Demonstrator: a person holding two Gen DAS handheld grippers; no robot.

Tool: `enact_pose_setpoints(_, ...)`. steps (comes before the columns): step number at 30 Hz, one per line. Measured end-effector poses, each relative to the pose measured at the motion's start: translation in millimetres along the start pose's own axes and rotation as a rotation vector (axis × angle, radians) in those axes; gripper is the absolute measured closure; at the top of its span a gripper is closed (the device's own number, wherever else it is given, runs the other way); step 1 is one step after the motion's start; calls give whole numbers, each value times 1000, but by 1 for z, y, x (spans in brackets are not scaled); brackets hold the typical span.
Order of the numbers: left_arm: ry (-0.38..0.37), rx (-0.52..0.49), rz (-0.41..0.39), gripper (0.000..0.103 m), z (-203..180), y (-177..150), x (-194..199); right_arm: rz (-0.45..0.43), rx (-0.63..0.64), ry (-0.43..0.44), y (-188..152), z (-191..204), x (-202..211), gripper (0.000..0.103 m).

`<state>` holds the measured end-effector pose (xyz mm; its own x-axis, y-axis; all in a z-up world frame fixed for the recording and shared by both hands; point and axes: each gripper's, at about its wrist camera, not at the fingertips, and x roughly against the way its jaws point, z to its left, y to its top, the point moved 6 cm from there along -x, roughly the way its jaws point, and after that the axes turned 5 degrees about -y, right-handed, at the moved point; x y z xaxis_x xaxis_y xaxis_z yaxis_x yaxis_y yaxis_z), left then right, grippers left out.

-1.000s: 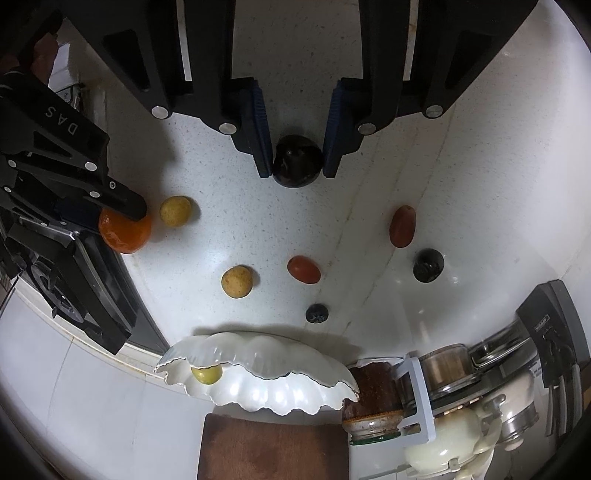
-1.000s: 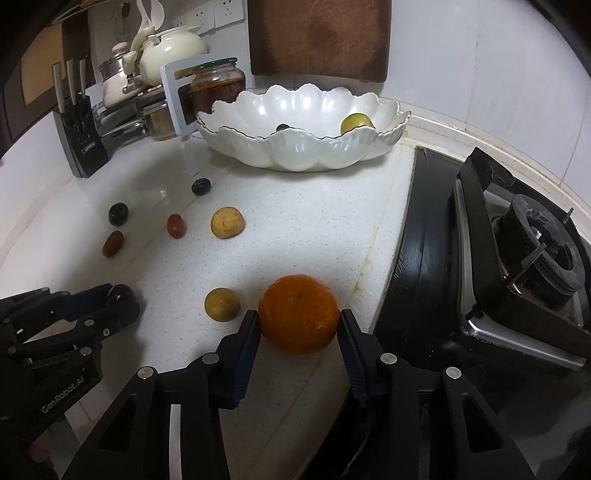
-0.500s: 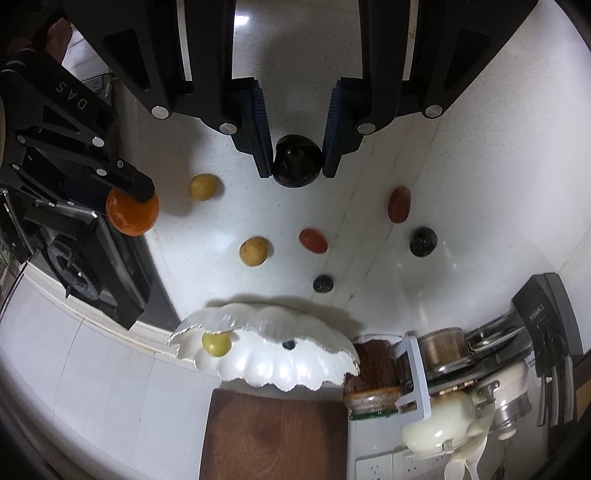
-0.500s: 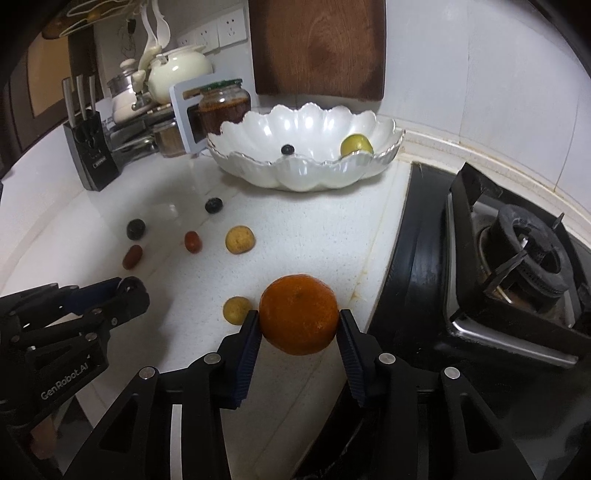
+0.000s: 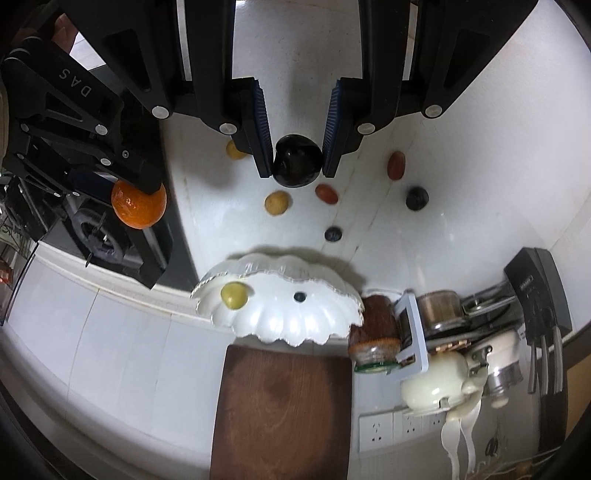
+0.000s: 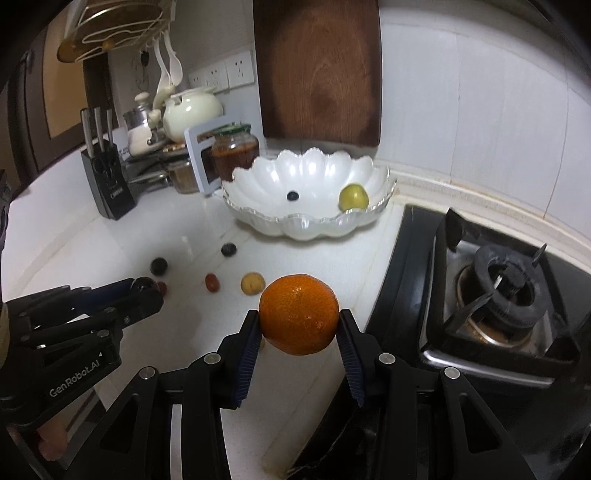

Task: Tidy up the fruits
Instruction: 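Lift the plum and orange with both tools toward the white bowl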

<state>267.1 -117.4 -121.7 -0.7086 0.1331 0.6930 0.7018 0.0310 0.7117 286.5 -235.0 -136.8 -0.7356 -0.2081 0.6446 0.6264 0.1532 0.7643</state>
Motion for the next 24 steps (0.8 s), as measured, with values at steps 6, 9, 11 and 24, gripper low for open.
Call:
enact_pose_setpoints(6, -30, -24, -21, 76, 0, 15, 6, -35, -11, -9, 13, 5, 9, 60)
enact_pose_setpoints(9, -50, -41, -32, 76, 1, 24, 8, -41, -31, -12, 17, 7, 11, 60)
enact_pose_setpoints(11, -58, -54, -39, 76, 3, 31, 9, -45, -45, -17, 22, 10, 11, 60)
enact_pose_setpoints(24, -109, -123, -101, 76, 16, 75, 13, -125, -81, -55, 59, 19, 15, 60)
